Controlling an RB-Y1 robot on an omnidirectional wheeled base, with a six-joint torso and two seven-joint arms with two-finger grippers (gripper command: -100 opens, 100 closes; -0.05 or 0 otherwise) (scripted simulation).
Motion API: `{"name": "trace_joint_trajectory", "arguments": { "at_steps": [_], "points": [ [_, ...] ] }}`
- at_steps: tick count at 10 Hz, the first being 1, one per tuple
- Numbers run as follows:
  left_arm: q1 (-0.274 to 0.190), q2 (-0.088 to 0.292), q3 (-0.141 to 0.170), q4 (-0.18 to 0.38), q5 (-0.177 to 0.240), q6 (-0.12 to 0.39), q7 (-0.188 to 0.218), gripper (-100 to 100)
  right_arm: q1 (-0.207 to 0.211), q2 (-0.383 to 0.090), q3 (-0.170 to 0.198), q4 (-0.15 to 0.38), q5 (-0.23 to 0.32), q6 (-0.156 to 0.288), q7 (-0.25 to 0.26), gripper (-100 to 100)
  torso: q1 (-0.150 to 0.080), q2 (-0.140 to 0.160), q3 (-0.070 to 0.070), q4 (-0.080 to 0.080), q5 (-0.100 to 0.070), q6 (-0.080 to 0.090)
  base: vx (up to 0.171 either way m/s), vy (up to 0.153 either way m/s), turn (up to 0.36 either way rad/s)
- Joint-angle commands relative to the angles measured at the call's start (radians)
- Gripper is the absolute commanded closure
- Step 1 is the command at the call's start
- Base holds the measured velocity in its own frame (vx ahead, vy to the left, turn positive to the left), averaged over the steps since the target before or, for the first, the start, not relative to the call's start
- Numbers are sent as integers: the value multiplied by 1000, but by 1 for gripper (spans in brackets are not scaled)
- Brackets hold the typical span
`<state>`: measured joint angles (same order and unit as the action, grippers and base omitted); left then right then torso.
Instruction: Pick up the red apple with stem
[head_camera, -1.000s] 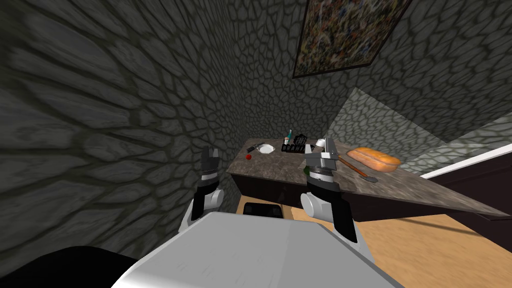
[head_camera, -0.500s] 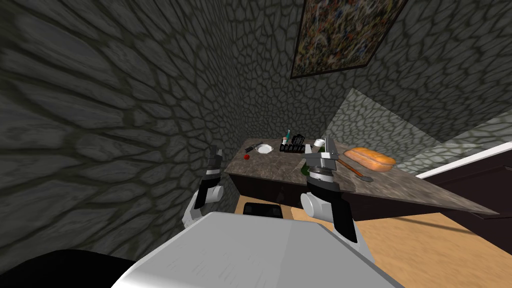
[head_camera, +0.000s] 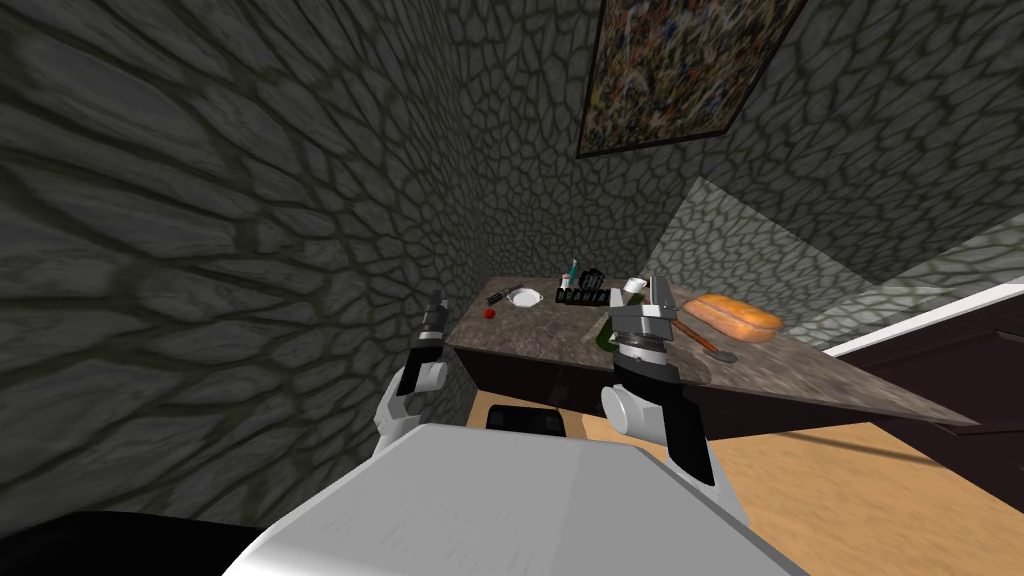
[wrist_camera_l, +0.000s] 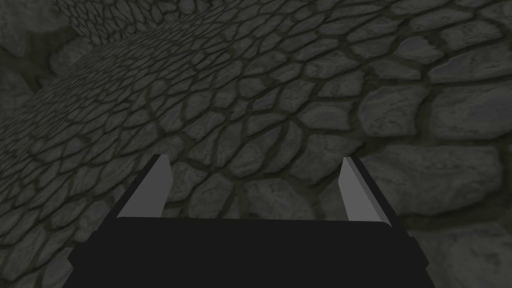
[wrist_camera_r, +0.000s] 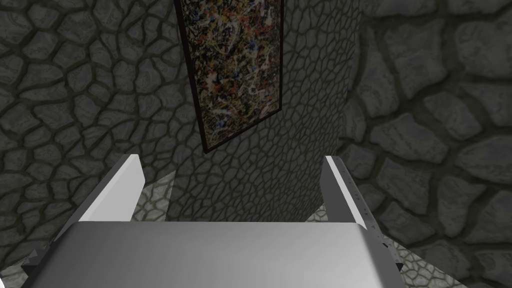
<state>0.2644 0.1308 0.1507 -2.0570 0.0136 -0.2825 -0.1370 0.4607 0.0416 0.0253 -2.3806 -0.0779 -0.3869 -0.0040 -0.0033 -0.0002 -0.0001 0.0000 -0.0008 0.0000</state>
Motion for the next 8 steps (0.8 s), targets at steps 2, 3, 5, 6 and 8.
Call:
{"name": "trace_joint_trajectory", "arguments": {
  "at_steps": [2, 3, 5, 6, 8],
  "points": [
    [-39, 5, 12, 48, -4, 57, -3, -100, 0, 0, 0, 0, 0, 0, 0, 0, 0, -1, 0, 0, 0, 0, 7, -44, -4],
    [-72, 12, 25, 83, -5, 98, -2, -100, 0, 0, 0, 0, 0, 0, 0, 0, 1, -1, 0, 0, 0, 0, 0, -40, -7],
    [-106, 19, 39, 120, -6, 138, -2, -100, 0, 0, 0, 0, 0, 0, 0, 0, 1, 0, 0, 0, 0, 0, 1, -37, -5],
    [-106, 19, 39, 120, -6, 147, -2, -100, 0, 0, 0, 0, 0, 0, 0, 0, 1, 0, 0, 0, 0, 0, 2, -38, -4],
    [-141, 25, 53, 157, -8, 195, -2, -100, 0, 0, 0, 0, 0, 0, 0, 0, 0, 0, 0, 0, 0, 0, -3, -49, -5]
  ]
}}
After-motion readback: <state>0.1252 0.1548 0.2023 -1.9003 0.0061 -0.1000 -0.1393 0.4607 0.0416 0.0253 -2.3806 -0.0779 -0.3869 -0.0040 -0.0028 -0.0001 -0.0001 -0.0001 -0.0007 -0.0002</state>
